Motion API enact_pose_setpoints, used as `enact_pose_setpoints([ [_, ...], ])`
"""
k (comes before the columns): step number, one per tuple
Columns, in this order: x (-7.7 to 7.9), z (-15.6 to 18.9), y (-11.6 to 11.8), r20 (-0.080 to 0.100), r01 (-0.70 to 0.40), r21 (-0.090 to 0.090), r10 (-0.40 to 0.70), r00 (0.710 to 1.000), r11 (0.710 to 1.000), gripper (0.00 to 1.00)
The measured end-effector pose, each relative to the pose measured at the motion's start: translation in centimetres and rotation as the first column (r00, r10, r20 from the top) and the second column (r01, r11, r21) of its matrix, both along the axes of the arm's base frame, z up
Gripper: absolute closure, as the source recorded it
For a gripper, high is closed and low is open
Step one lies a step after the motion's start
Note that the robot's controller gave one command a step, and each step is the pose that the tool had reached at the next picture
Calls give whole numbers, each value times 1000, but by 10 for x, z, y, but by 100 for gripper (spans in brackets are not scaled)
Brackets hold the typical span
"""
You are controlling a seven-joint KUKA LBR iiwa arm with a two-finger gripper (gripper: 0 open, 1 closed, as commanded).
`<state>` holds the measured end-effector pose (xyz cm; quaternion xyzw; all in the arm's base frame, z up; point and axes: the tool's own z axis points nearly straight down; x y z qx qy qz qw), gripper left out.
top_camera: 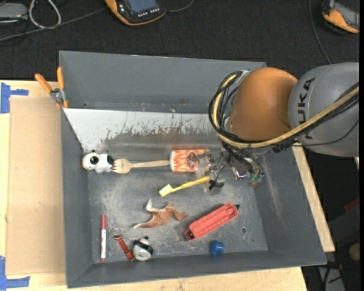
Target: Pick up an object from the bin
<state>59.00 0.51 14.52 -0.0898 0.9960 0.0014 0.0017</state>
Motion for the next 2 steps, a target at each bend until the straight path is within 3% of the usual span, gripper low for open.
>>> enact_pose_setpoints([
  [1, -32, -41, 10, -8, -41, 0, 41, 999, 999, 100],
  [2, -29, 19, 10, -9, -31, 0, 31, 999, 1000, 100],
])
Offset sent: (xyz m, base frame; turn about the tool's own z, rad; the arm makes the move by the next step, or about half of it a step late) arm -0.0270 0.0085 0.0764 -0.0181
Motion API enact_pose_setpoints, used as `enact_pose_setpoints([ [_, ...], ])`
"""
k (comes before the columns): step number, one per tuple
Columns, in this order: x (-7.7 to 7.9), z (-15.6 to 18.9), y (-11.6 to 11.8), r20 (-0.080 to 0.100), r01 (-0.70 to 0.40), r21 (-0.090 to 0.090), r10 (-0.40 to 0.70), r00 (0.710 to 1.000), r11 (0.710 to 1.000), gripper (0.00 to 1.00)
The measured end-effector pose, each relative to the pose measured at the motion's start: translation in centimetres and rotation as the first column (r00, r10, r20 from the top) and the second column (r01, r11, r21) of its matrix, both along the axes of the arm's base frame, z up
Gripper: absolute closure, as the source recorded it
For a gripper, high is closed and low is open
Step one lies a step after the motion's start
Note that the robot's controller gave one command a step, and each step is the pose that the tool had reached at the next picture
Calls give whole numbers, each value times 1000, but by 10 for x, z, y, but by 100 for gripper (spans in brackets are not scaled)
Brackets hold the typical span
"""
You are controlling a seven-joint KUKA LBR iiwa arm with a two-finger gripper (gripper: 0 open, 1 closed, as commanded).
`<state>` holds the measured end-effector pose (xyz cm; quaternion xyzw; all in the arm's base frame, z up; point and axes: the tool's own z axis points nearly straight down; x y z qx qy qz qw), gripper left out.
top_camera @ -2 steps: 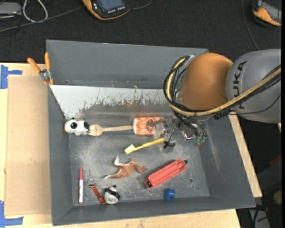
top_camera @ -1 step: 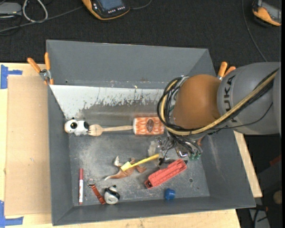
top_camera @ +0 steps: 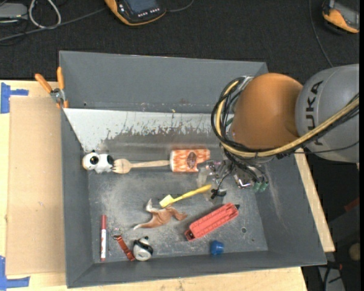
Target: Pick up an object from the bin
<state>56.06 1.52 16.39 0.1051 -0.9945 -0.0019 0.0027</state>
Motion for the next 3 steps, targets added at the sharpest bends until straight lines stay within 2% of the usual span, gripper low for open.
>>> enact_pose_setpoints([
  [1, -4, -38, 0, 2, 11, 1, -11, 1000, 1000, 100],
  [2, -7, -66, 1, -4, 25, 1, -25, 1000, 1000, 100],
  [3, -40, -11, 5, -10, -46, 2, 46, 999, 999, 100],
])
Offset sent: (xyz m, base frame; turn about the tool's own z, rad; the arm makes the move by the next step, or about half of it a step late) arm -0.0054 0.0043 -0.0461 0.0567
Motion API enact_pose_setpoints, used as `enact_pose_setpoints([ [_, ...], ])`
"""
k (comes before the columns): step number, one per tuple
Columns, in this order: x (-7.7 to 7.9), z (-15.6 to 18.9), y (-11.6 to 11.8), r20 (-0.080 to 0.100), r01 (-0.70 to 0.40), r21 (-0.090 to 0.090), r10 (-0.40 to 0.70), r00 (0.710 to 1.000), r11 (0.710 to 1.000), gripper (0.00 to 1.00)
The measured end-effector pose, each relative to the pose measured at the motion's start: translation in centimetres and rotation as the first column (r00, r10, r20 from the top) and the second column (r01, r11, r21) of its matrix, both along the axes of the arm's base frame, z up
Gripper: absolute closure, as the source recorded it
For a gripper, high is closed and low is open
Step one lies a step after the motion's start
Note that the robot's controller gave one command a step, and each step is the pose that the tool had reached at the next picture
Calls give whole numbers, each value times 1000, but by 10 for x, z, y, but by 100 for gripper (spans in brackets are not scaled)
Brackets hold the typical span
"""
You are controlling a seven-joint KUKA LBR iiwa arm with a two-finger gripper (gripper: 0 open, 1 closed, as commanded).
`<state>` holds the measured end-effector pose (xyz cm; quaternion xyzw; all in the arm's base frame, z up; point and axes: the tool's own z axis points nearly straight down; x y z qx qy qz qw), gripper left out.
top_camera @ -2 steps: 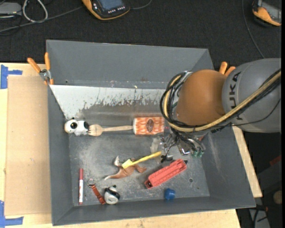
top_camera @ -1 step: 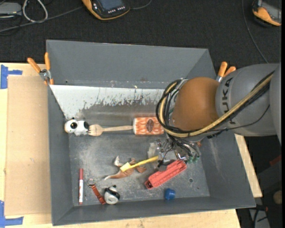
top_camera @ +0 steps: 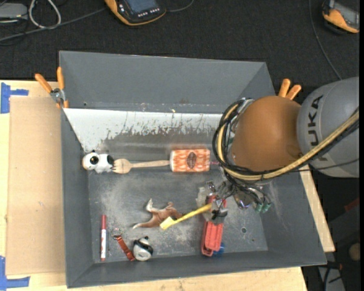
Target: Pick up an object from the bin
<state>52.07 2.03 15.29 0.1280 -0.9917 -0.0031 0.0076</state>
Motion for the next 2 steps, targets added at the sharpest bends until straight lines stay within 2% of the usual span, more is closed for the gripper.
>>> enact_pose_setpoints([
  [1, 12, -53, -3, 7, -12, 1, 12, 1000, 1000, 100],
  [2, 3, 10, 2, 5, -29, 2, 29, 1000, 1000, 100],
])
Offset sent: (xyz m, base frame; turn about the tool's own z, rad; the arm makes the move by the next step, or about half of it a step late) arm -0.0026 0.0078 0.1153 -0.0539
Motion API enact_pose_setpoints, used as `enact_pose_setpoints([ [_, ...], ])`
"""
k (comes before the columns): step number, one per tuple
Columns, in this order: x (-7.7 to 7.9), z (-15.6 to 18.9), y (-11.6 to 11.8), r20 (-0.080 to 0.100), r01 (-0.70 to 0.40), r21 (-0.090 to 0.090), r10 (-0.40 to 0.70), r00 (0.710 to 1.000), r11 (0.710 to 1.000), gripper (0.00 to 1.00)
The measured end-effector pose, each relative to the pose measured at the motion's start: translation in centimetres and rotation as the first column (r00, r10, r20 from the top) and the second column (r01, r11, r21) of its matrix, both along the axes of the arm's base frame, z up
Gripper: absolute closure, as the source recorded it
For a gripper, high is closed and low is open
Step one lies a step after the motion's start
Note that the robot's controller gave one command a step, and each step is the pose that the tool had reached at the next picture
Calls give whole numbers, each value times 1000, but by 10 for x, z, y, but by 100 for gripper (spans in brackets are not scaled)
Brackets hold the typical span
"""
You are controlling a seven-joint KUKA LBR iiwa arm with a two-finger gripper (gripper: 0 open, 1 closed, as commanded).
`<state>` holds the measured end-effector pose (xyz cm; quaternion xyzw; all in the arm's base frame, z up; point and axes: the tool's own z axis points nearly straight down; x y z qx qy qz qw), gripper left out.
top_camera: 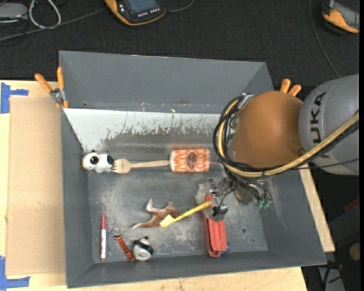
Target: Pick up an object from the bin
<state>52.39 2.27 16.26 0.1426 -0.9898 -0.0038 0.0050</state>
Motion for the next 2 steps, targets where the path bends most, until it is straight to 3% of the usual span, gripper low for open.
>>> enact_pose_setpoints([
  [1, -3, 69, -10, -12, -13, 0, 13, 1000, 1000, 100],
  [2, -6, 109, 7, -18, 9, 0, -9, 1000, 1000, 100],
])
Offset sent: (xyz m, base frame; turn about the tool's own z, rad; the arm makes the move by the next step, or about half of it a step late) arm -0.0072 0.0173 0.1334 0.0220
